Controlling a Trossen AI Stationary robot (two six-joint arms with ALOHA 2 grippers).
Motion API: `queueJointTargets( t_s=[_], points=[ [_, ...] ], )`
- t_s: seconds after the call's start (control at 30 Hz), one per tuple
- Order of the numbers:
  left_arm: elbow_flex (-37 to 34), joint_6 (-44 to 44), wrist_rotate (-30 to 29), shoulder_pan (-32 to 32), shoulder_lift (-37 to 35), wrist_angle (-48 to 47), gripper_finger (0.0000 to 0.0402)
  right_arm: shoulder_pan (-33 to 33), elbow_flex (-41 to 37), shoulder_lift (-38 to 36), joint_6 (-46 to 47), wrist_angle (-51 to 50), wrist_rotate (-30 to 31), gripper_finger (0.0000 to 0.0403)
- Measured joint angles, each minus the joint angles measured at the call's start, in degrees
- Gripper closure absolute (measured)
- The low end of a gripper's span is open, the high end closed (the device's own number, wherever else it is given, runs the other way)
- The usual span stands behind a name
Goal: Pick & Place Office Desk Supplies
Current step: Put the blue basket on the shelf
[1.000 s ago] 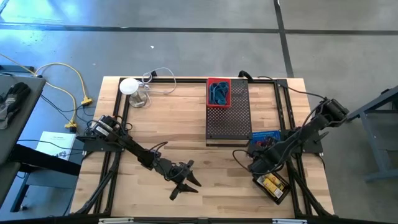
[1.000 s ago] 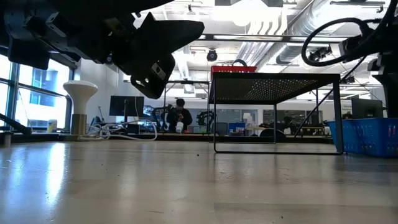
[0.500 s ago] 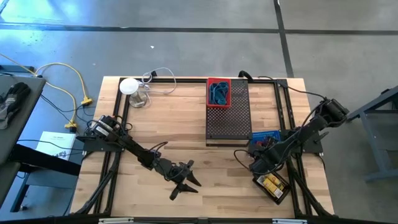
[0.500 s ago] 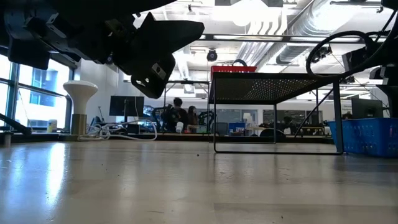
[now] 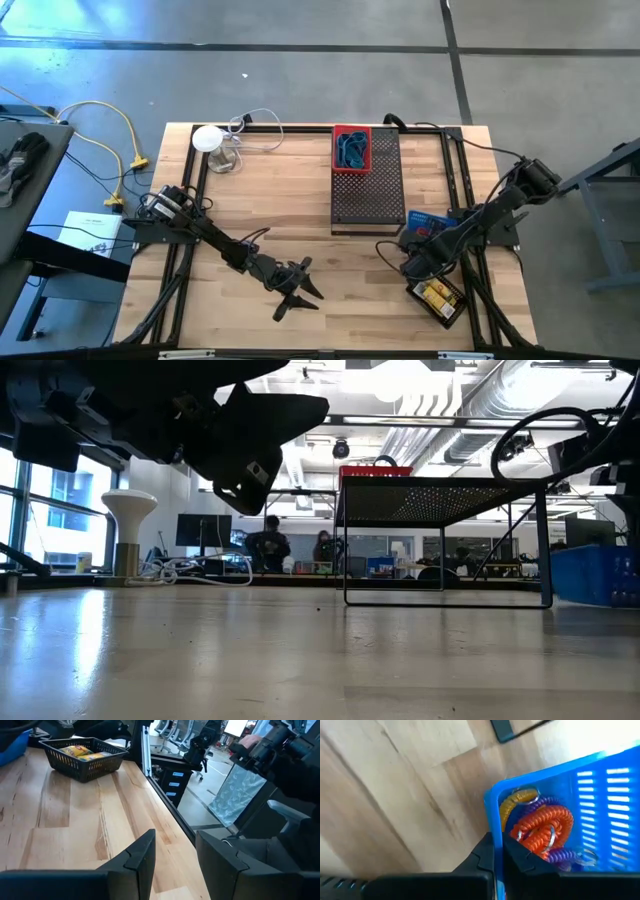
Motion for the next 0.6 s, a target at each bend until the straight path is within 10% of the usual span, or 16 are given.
queueJointTargets(
  t_s=[0.6],
  points=[
    [0.0, 0.6, 0.0, 0.0, 0.0, -0.1, 0.0266, 1.2, 17.6, 0.0, 6.6, -22.5, -3.6, 0.0399]
  ],
)
